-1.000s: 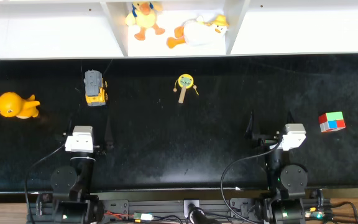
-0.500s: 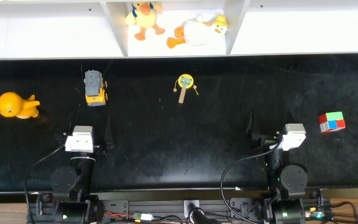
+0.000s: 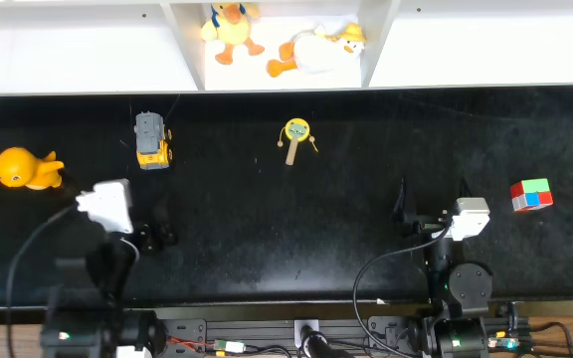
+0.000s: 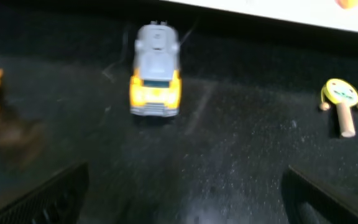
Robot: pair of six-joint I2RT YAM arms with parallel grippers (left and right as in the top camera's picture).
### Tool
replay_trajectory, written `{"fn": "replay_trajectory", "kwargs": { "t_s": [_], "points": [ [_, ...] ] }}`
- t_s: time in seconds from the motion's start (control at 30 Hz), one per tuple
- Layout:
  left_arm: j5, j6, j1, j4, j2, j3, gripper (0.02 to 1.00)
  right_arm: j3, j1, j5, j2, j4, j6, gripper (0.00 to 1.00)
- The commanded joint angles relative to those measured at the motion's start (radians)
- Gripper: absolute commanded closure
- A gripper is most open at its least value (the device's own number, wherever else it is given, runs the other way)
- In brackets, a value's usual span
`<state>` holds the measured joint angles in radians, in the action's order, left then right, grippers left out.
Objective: Store Toys
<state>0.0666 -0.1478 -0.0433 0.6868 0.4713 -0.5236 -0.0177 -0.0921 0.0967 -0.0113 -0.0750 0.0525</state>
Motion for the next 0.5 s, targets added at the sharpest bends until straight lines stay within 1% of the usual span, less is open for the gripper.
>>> {"fn": "replay_trajectory", "kwargs": {
  "t_s": [0.03,0.13,0.2,0.23,0.5],
  "points": [
    [0.121,0.123,-0.150,0.165,0.140,-0.203,0.023,0.013,0.001,0.005,0.007,0.005,0.004,0.007],
    [0.237,0.264,-0.292,0.259,0.245,-0.310,0.023,0.013,0.001,0.005,0.007,0.005,0.004,0.007],
    [0.323,0.372,-0.383,0.293,0.307,-0.362,0.023,0.013,0.001,0.005,0.007,0.005,0.004,0.005],
    [0.349,0.414,-0.421,0.302,0.330,-0.380,0.023,0.013,0.001,0.005,0.007,0.005,0.004,0.005],
    [0.458,0.713,-0.696,0.314,0.462,-0.468,0.023,0.013,0.001,0.005,0.007,0.005,0.004,0.005]
  ]
}}
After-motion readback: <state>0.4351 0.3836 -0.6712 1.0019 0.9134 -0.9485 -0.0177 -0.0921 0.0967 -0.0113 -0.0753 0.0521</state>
